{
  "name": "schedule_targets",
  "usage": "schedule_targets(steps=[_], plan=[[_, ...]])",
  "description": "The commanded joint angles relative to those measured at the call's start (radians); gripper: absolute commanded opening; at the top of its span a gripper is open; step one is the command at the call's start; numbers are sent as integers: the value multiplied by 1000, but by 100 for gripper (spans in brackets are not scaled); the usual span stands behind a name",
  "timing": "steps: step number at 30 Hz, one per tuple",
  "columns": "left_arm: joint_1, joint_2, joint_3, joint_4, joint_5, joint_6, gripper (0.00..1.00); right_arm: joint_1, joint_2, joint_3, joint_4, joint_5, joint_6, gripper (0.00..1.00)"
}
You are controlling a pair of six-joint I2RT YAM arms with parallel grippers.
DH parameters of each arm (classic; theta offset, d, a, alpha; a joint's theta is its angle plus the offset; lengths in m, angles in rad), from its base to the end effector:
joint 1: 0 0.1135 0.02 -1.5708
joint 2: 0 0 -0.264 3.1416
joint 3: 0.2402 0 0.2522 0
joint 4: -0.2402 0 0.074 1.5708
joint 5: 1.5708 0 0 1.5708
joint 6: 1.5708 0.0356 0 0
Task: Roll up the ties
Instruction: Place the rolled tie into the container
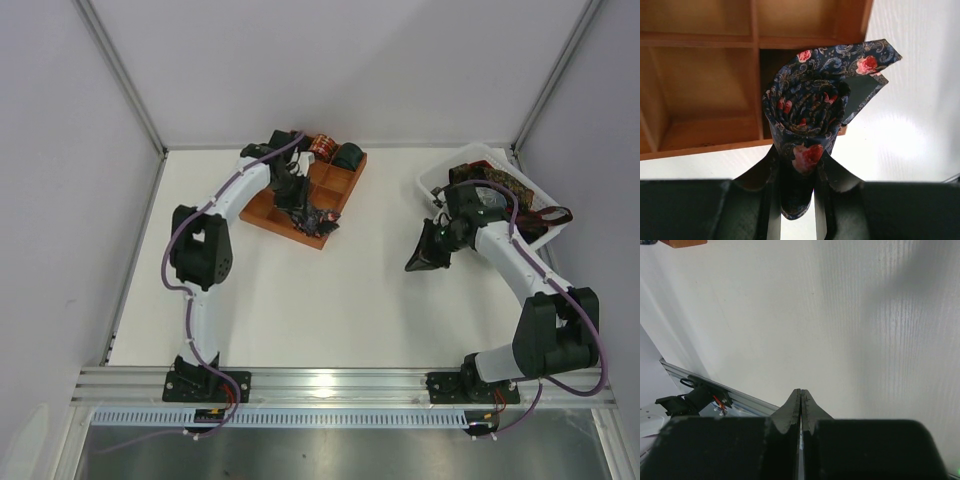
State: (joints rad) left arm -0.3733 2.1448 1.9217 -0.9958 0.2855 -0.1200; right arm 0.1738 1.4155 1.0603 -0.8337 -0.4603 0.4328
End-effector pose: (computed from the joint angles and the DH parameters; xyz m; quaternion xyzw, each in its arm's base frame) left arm 0.4180 -0.1745 0.2380 0.1478 0.9636 -0.1781 0.1338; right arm 0.2624 0.0621 0.2471 0.0805 0.9535 0.2689 0.1095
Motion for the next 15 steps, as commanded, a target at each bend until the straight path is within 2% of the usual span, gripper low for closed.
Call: schedule_targets(steps=[1, 9, 15], plan=[[8, 33, 68, -15, -59, 33, 0, 16, -18, 0, -7, 6, 12, 4], [2, 110, 97, -18, -84, 17, 1, 23, -39, -37, -19, 20, 11, 4], [-41, 93, 51, 9, -284, -43, 0, 21, -43, -69, -12, 22, 14, 4]])
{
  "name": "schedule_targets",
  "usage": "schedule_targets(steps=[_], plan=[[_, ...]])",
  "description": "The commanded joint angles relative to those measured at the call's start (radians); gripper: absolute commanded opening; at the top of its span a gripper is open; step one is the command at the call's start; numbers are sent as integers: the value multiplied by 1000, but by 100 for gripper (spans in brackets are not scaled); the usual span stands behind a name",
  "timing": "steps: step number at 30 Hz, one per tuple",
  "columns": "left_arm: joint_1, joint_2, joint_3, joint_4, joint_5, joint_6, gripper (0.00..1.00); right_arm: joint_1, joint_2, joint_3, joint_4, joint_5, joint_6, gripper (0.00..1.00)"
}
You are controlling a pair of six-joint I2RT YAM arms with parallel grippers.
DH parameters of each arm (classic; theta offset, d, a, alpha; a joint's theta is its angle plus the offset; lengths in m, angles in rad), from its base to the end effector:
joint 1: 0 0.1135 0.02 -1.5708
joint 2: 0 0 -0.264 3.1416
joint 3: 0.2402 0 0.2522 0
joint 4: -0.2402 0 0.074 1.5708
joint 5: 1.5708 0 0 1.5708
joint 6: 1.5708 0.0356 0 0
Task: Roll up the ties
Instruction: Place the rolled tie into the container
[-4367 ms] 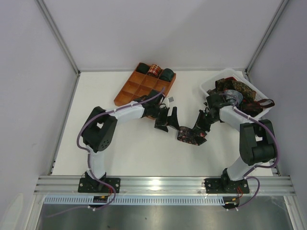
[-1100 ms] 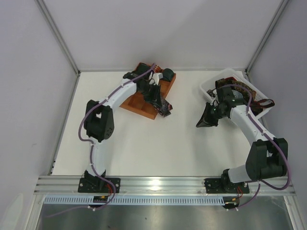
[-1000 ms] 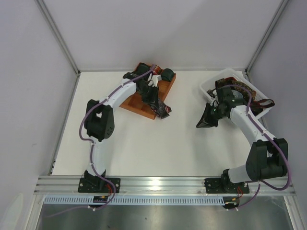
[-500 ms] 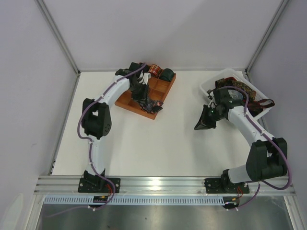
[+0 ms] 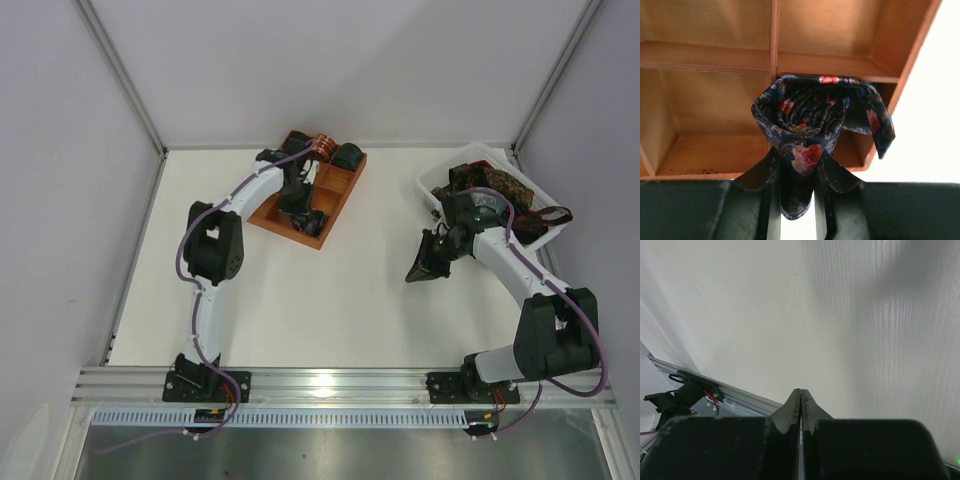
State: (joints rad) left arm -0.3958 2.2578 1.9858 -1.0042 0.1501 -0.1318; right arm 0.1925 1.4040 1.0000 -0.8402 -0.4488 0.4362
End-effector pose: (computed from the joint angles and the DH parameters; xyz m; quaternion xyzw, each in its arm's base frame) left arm 0.4327 -0.1866 0.2051 0.1407 0.9764 -0.1098 0.1220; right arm 0.2513 0.0647 0.2322 0.0810 0.9592 0.2578 0.0828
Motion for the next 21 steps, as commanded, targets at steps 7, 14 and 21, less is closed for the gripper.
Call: schedule_targets(steps=[7, 14, 21], plan=[[-138, -3, 1, 27, -366, -84, 1, 10, -22, -21, 6, 10, 10, 4], [-213, 95, 91, -62, -526, -118, 0, 13, -31, -46, 10, 10, 10, 4], [-232, 109, 53, -28, -520, -118, 0, 15, -33, -54, 16, 7, 12, 4]])
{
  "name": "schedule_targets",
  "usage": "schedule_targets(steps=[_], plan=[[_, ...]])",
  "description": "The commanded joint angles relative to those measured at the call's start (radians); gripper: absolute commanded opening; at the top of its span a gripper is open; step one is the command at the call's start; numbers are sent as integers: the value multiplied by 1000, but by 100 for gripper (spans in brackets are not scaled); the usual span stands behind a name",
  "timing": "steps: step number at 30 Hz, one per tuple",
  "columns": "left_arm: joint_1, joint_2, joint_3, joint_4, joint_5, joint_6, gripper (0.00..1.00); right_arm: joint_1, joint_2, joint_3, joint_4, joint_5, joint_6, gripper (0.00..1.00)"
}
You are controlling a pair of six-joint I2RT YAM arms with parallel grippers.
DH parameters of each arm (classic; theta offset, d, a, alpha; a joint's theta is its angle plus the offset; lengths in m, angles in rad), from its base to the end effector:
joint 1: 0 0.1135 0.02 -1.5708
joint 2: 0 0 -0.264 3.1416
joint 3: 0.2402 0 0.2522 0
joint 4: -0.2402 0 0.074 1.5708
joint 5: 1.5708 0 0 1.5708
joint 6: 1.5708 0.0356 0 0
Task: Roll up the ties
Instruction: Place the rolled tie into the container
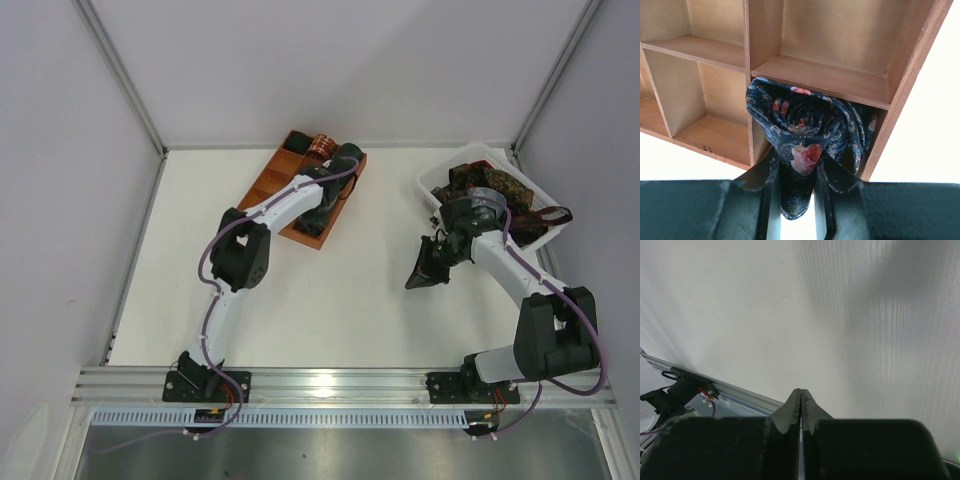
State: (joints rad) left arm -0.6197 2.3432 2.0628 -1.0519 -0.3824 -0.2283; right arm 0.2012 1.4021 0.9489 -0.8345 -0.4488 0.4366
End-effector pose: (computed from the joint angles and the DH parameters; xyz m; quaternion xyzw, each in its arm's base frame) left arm 0.3997 -0.2688 0.1885 0.1674 0.9606 0.1239 0.1841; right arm 0.2436 0.0655 0.2186 0.0822 0.9622 0.2523 0.0615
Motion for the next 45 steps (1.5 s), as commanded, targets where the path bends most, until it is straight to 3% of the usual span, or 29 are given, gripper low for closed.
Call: schedule_targets(steps=[1, 11, 18, 26, 28, 29, 32, 35, 38, 45], plan=[[-14, 28, -29, 32, 32, 0, 0, 6, -31, -2, 12, 7, 11, 4], [-28, 50, 36, -79, -225, -22, 0, 7, -26, -7, 18, -1, 7, 4], [-49, 56, 40, -91, -312, -11, 1, 7, -31, -13, 20, -2, 8, 4], [-52, 88, 59, -51, -181, 7, 0, 7, -31, -13, 15, -1, 2, 4], [-52, 85, 66, -46, -129, 4, 11, 7, -31, -13, 17, -1, 4, 4], [-52, 74, 69, -48, -116, 0, 27, 7, -29, -13, 17, -1, 4, 4], [-51, 35, 63, -34, -35, -6, 47, 9, -29, -16, 20, -1, 7, 4], [-49, 7, 69, -34, 35, -11, 59, 7, -20, -15, 25, -2, 7, 4], [-41, -7, 68, -45, 85, -19, 69, 7, -14, -13, 28, -2, 8, 4], [-34, -30, 108, -89, 114, -16, 73, 12, -5, -7, 34, -2, 8, 4]])
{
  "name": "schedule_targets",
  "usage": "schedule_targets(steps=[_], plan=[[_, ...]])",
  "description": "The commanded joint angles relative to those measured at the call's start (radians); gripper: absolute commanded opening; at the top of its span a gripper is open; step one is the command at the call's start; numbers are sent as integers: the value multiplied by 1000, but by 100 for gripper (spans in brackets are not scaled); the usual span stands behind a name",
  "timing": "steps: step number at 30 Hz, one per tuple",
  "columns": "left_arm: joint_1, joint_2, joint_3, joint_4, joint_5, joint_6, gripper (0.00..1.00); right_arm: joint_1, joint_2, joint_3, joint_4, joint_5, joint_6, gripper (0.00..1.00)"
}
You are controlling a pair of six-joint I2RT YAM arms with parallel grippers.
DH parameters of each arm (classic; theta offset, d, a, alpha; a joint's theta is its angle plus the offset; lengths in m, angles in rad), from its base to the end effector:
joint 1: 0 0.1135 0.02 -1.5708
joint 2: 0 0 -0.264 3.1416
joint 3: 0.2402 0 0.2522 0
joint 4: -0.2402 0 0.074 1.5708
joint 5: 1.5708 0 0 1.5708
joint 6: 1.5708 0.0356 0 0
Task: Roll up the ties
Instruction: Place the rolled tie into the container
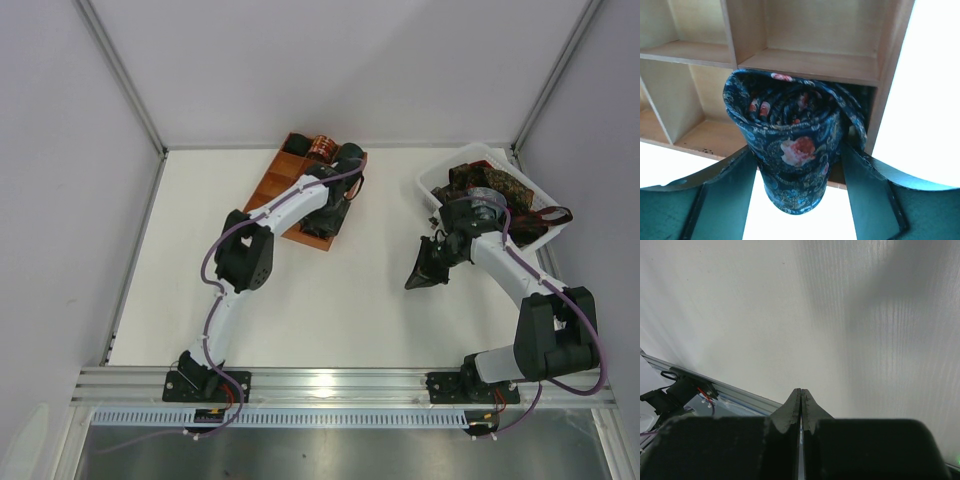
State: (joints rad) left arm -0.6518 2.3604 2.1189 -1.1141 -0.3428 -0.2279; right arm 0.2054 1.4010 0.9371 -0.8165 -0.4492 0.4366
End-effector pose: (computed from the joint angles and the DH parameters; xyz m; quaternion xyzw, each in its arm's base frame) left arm 0.3909 -0.2833 0.1940 0.1882 0.9616 0.1084 0.1680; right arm 0.2432 0.0665 0.2161 0.0793 0.9619 0.2536 0.0643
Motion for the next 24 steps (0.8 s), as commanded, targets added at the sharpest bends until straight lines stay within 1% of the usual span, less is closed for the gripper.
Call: schedule_targets(steps=[1, 5, 7, 12, 19, 23, 24], plan=[[-2, -46, 59, -33, 74, -14, 73, 8, -2, 3, 16, -3, 11, 4], [4, -49, 64, -53, 105, -14, 79, 9, 3, 3, 20, -3, 11, 4], [4, -55, 64, -64, 97, -18, 82, 11, 4, 5, 22, -2, 11, 4], [4, -69, 69, -69, 85, -14, 83, 20, 13, 8, 28, -2, 14, 4], [12, -119, 105, -79, 180, -25, 88, 34, 23, 12, 28, 3, 17, 4], [26, -164, 99, -72, 234, -34, 89, 38, 30, 22, 28, 6, 19, 4], [35, -188, 93, -67, 267, -42, 89, 40, 33, 25, 27, 7, 21, 4]])
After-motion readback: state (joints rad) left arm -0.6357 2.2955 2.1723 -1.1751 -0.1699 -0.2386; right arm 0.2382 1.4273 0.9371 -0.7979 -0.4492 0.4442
